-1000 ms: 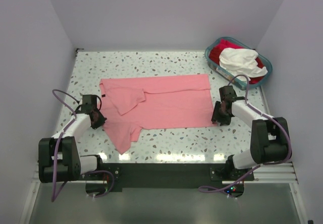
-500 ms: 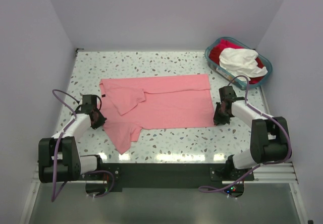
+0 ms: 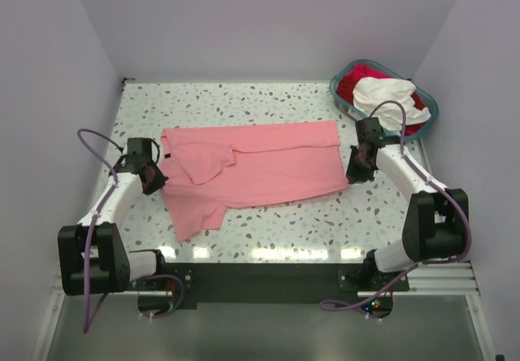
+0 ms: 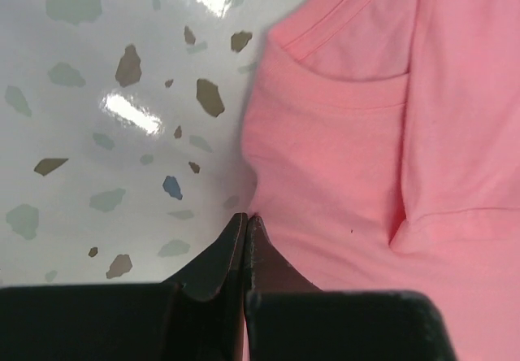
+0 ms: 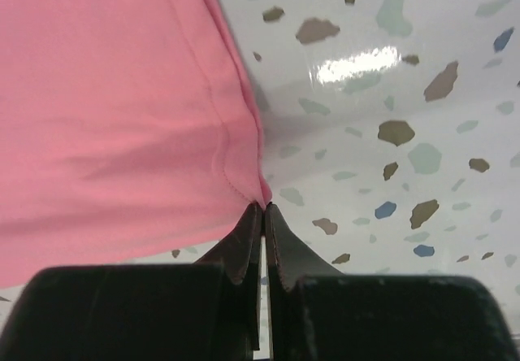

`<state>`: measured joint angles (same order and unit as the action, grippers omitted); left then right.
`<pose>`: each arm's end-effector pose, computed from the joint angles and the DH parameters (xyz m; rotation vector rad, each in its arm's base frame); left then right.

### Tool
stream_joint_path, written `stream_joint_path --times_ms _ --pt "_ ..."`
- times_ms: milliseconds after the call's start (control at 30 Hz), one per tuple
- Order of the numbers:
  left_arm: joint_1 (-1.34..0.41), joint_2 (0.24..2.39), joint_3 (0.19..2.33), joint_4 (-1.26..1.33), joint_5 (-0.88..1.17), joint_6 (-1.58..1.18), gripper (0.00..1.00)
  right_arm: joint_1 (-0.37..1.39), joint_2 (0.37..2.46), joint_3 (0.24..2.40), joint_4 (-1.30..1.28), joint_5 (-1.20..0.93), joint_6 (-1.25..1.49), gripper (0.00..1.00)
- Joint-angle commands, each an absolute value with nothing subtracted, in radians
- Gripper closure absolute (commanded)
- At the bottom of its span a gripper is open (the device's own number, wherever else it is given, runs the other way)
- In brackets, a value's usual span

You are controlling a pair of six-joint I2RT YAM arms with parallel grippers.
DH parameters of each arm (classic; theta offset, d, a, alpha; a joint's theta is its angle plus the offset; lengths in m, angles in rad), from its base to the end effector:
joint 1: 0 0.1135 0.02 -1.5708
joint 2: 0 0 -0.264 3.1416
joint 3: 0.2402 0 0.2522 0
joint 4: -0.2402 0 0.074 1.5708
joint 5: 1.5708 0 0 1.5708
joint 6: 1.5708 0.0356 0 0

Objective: Fold and stack the t-shirts
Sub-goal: Fold the tshirt

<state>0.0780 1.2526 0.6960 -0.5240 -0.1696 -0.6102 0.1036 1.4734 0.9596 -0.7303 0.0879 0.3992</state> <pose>0.2273 0.0238 0.1895 -0.9381 2.4525 0.0426 0.2711 0.0250 0.2044 0.4330 2.7701 -0.0045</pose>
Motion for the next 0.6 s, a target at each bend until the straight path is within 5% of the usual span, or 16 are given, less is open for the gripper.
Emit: stream_joint_path --times_ms 0,567 --pt "0.083 1.261 0.779 -0.545 -0.196 -0.571 1.00 0.101 1.503 1.087 -0.814 0.106 0.350 1.00" --pt "0.097 1.543 1.057 -0.514 -0.144 -0.545 1.00 0.101 1.812 1.417 -0.807 0.097 0.318 1.00"
